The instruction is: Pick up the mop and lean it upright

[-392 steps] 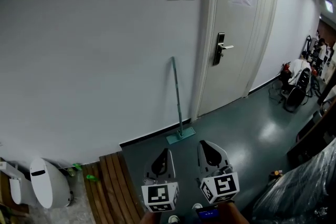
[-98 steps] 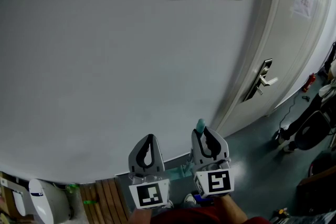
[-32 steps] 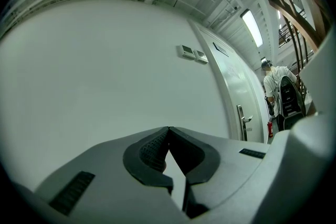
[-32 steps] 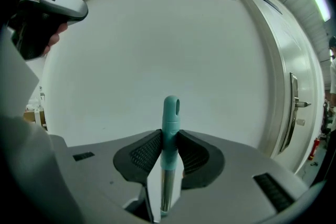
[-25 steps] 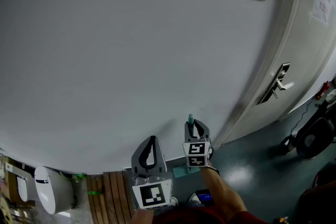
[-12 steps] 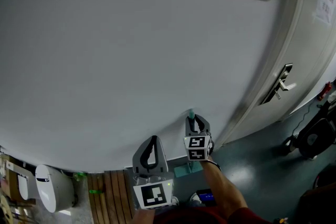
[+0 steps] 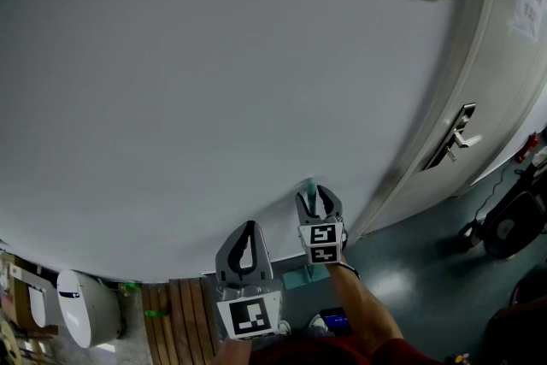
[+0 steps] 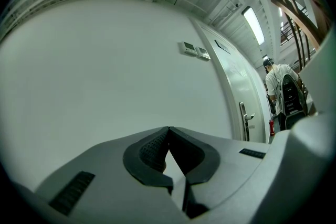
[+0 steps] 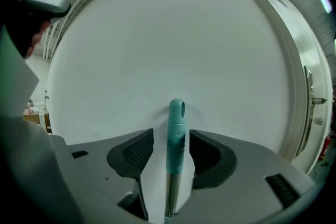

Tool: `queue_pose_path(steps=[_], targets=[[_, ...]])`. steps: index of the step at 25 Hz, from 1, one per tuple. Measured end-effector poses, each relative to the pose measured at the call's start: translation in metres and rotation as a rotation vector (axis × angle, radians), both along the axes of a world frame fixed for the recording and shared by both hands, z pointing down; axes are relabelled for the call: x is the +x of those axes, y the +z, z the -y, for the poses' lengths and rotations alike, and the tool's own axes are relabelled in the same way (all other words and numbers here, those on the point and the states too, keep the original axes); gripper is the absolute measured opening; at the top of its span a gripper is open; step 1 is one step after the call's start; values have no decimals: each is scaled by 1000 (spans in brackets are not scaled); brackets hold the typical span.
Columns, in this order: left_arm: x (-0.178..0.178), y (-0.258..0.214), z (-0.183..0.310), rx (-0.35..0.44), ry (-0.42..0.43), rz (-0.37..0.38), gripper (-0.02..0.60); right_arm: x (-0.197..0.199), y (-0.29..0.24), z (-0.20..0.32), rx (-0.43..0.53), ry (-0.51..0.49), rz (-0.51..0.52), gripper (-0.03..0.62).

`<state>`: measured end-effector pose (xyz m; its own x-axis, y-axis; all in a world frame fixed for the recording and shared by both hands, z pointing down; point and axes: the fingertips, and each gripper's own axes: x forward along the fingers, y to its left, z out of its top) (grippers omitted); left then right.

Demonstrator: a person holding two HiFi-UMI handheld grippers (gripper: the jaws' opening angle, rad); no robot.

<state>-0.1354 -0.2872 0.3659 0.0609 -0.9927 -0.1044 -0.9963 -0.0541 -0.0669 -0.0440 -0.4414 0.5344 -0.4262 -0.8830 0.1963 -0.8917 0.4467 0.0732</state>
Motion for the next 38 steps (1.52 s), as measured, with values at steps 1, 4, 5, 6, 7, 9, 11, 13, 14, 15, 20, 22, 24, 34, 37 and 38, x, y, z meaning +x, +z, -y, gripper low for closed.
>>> queue_pose_path(steps=[1, 4, 5, 6, 7, 9, 11, 13, 14, 15, 20, 22, 24, 34, 37, 38], targets=[[-1, 1, 1, -3, -2, -2, 14, -1, -1, -1, -3, -7, 10, 209], [-2, 3, 2, -3, -1, 1, 14, -2, -2, -1, -4, -8, 6, 216], [-1, 3, 2, -3, 1, 4, 14, -2, -1, -1, -4, -6, 3, 221], [0, 4, 2, -3, 2, 5, 14, -2, -1, -1, -6, -5, 4, 224], [0, 4, 1, -3, 3, 4, 14, -2, -1, -1, -7, -3, 5, 227], [0, 3, 0, -2, 5, 4, 14, -1, 0, -3, -8, -1, 3, 229], [1, 2, 0, 1, 7, 5, 14, 0, -2, -4, -4, 0, 2, 229], [2, 1, 0, 2, 9, 7, 14, 1, -4, -5, -1, -1, 3, 229], [2, 1, 0, 2, 10, 8, 14, 2, -5, -6, 2, -1, 6, 229], [2, 1, 0, 0, 11, 9, 14, 2, -7, -7, 5, -1, 8, 229], [5, 2, 2, -1, 17, -1, 14, 6, -15, -16, 21, 0, 30, 229], [6, 3, 3, -6, 22, -13, 14, 6, -18, -19, 23, -2, 36, 229], [6, 3, 4, -8, 25, -18, 14, 6, -19, -23, 21, -12, 38, 229], [5, 9, 6, -17, 27, -23, 14, 22, -53, -61, 84, -7, 81, 229], [5, 12, 8, -21, 27, -24, 14, 31, -70, -74, 110, -5, 97, 229], [6, 13, 8, -23, 28, -24, 14, 32, -75, -79, 115, -8, 101, 229]])
